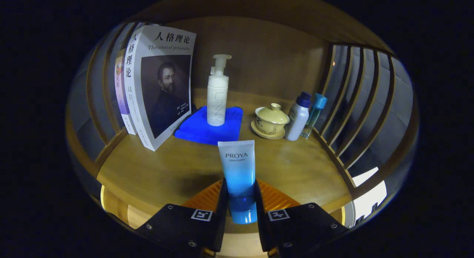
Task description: Pull open the drawer, take out the items inside it, and place them on the countertop above the cabinet.
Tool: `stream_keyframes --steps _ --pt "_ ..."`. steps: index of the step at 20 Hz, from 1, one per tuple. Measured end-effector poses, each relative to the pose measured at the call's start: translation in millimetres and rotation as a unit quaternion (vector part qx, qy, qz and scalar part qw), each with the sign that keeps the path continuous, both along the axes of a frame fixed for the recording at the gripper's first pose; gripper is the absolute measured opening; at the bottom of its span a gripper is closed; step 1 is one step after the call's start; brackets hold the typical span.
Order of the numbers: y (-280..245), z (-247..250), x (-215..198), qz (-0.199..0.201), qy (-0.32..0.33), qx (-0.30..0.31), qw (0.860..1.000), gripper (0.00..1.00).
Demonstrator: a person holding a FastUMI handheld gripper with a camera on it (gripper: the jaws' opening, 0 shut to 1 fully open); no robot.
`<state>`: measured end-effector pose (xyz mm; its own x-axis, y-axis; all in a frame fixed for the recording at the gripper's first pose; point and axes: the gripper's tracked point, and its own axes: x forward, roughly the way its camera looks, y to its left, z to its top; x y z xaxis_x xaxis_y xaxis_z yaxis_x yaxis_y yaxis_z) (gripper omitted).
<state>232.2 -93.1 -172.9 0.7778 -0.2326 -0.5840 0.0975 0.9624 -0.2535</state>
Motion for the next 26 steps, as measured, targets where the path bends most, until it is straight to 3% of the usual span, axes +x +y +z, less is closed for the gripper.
stream_keyframes --steps 11,14,15,20,26 --pt "-15 -20 22 0.001 -0.009 0.027 1.0 0.51" --pt "0 1 11 0.013 -0.057 0.051 0.997 0.84" --pt "3 13 4 0.01 -0.082 0.059 0.995 0.95" --pt "25 81 -70 -0.001 -0.197 0.079 0.977 0.94" --pt "67 103 -178 0.025 -0.246 0.072 0.966 0.94"
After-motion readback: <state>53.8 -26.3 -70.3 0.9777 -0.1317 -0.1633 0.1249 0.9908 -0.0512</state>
